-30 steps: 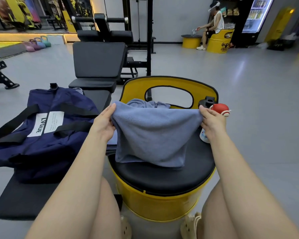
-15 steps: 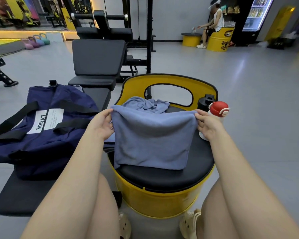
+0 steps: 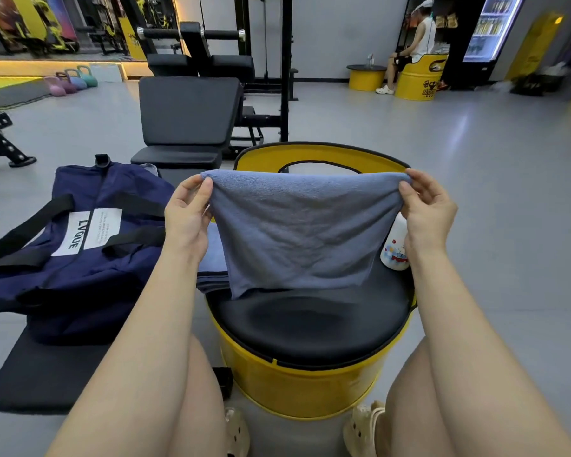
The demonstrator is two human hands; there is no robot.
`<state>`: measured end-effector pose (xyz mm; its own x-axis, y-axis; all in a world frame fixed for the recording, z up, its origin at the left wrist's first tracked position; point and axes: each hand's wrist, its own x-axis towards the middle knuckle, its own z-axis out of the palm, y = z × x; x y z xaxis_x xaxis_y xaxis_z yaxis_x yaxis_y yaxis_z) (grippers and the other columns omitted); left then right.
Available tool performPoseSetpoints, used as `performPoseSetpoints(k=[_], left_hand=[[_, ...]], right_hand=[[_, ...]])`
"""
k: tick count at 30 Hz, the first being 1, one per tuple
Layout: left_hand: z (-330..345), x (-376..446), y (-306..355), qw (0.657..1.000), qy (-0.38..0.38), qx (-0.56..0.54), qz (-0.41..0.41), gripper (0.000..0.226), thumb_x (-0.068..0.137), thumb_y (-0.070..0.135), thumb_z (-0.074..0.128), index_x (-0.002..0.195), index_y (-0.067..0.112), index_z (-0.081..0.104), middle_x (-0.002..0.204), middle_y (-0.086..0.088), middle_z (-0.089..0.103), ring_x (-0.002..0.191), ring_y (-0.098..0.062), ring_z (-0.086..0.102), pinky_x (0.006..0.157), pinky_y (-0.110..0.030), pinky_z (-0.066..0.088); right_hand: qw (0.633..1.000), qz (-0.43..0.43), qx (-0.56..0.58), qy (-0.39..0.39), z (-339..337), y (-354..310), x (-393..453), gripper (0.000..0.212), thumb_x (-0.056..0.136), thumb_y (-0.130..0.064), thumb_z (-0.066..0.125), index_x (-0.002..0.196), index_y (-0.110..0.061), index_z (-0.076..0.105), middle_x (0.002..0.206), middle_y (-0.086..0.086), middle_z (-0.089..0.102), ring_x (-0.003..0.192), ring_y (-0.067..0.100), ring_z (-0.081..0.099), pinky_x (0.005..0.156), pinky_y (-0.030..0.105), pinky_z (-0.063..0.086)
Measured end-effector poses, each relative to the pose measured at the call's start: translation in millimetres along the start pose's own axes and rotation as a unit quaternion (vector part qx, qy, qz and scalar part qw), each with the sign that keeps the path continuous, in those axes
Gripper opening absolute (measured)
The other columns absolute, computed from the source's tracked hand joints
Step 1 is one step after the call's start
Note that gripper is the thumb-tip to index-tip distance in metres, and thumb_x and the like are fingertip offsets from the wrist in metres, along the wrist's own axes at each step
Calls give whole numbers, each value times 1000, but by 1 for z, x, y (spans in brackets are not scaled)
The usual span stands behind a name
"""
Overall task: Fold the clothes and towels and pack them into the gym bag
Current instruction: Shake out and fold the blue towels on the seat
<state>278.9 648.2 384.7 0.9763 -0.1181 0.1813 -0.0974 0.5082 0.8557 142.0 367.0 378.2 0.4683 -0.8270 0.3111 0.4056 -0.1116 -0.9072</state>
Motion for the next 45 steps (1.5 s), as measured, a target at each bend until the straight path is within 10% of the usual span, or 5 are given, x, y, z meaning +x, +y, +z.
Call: performPoseSetpoints(k=[23,39,45], left_hand=[[1,-16,-13,992,-19,121,7,17,94,7,55,86,21,54,87,1,63,84,-11,57,71,-23,52],[4,-19,-32,986,-62,134,-71,22,91,7,60,112,12,63,99,3,66,89,-7,63,63,-20,55],[4,7,-94,967,-40,210,-136,40,88,-10,55,126,4,55,118,-9,61,105,-20,58,74,-25,54]], right_hand=[[986,12,-150,-74,-24,-2,-11,15,96,-17,55,88,-30,54,99,4,63,94,15,59,95,52,48],[983,56,-172,-36,-57,13,-5,5,90,-16,65,94,-15,62,93,4,68,81,7,60,73,22,47],[949,105,-295,-40,-50,80,19,7,89,-18,64,86,-23,60,96,9,68,92,24,62,84,41,53]])
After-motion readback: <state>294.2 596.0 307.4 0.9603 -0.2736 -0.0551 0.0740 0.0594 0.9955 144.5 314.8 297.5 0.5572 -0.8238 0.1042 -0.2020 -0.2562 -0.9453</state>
